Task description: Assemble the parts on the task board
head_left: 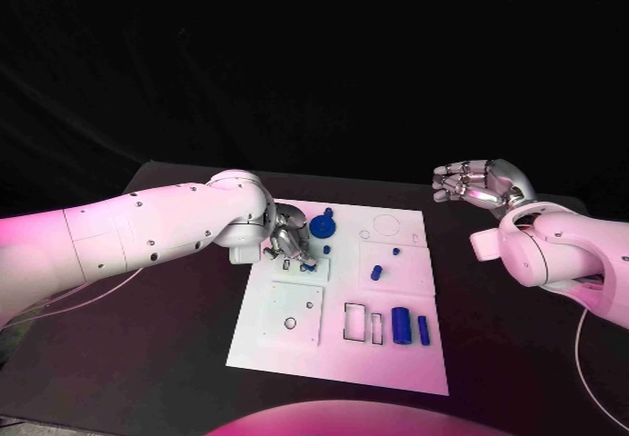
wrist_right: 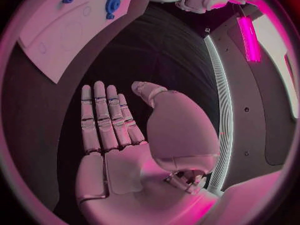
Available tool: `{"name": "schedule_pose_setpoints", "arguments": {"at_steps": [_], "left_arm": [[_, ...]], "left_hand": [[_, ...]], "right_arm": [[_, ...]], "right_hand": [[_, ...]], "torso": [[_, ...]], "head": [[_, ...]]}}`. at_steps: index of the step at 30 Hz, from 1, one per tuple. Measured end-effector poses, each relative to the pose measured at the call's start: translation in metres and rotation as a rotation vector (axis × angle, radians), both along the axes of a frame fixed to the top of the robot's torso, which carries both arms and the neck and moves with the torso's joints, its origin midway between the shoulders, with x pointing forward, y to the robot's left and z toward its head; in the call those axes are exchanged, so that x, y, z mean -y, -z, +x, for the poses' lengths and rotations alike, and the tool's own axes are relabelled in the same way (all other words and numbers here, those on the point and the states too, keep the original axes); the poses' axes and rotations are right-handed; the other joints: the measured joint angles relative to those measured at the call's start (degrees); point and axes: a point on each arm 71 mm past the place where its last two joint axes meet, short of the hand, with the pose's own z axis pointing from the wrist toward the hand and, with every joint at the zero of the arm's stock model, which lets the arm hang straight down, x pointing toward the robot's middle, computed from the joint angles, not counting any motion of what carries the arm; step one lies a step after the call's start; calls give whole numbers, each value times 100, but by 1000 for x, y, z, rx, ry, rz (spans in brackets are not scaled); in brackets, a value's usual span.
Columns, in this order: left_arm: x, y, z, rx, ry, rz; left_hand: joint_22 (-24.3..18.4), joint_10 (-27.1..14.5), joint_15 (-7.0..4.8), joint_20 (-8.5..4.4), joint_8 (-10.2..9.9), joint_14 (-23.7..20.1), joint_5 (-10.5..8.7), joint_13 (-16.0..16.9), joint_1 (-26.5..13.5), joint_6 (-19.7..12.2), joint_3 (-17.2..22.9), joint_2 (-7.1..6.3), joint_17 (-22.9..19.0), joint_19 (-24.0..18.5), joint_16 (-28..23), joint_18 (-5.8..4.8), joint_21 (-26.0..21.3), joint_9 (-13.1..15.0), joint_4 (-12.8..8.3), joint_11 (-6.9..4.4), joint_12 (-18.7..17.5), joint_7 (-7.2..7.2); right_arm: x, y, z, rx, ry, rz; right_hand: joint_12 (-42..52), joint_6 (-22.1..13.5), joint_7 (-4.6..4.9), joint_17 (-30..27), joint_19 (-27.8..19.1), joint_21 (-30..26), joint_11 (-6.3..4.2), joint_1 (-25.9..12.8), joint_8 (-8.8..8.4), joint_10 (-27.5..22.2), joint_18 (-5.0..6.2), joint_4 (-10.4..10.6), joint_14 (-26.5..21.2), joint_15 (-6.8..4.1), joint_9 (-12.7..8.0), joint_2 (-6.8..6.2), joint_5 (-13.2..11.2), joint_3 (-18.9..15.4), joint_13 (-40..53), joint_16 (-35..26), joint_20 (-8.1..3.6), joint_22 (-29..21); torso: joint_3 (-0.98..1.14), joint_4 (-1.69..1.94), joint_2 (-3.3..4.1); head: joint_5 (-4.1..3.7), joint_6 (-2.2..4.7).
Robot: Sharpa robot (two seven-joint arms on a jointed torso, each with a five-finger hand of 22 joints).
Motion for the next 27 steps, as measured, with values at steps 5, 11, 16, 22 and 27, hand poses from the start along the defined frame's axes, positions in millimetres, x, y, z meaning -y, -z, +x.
{"name": "schedule_pose_setpoints", "arguments": {"at_steps": [5, 11, 16, 22, 27], "left_arm": [[-4, 0, 1, -2, -22, -15], [-9, -2, -1, -2, -61, -51], [-13, -4, -2, 3, -98, -82], [-14, -6, -5, 24, -121, -98], [-15, -4, -7, 49, -122, -88]], "left_hand": [[51, 67, 0, -21, 193, 0, 0, 33, -161, 0, 238, -160, 0, 21, 23, 0, 38, 0, -10, -10, 31, 0], [229, 257, -6, -45, 274, 6, 73, 178, -357, 20, 498, -352, 0, 169, 61, -91, 129, 0, -159, -49, 133, -5], [325, 390, -43, -82, 274, 1, 355, 281, -573, 152, 498, -443, 0, 248, 84, -91, 176, 1, -159, -83, 199, -46], [491, 563, -85, -143, 350, 1, 851, 551, -848, 250, 499, -543, 0, 369, 111, -91, 239, 507, -161, -134, 381, -103], [501, 601, -85, -143, 390, 1, 883, 585, -894, 289, 499, -542, 0, 369, 111, -90, 265, 560, -161, -134, 412, -103]], "right_arm": [[0, 1, 0, -6, 0, 0], [1, 2, -1, -9, 1, 0], [2, 2, -1, -10, 1, 1], [4, 2, -1, -12, 2, 3], [4, 2, -1, -12, 3, 6]], "right_hand": [[0, 0, 0, -4, 0, 0, 0, 0, 0, 0, 0, 11, 0, 0, 0, 0, 0, -11, 0, 0, 0, -6], [0, 0, 0, -4, -1, 0, 0, 0, 0, 0, 0, 16, -1, 1, 1, 0, 0, -16, 0, 0, 1, -8], [0, -21, -21, -11, -20, -21, -15, 0, 0, -18, 0, 32, -21, 21, 1, 0, 0, -32, 0, 0, 21, -21], [38, -20, -21, -23, -20, -34, 4, -54, 0, -37, 0, 56, -62, 20, 1, 9, 101, -88, 1, 0, 21, -41], [67, -20, -20, -33, -20, -58, 0, -108, 0, -82, 0, 80, -62, 20, 1, 2, 209, -112, 1, 0, 21, -66]], "torso": [[0, -2, 0], [2, 1, 0], [5, 7, 0], [10, 12, -3], [10, 12, -4]], "head": [[3, 10], [7, 24], [13, 9], [32, -48], [54, -65]]}}
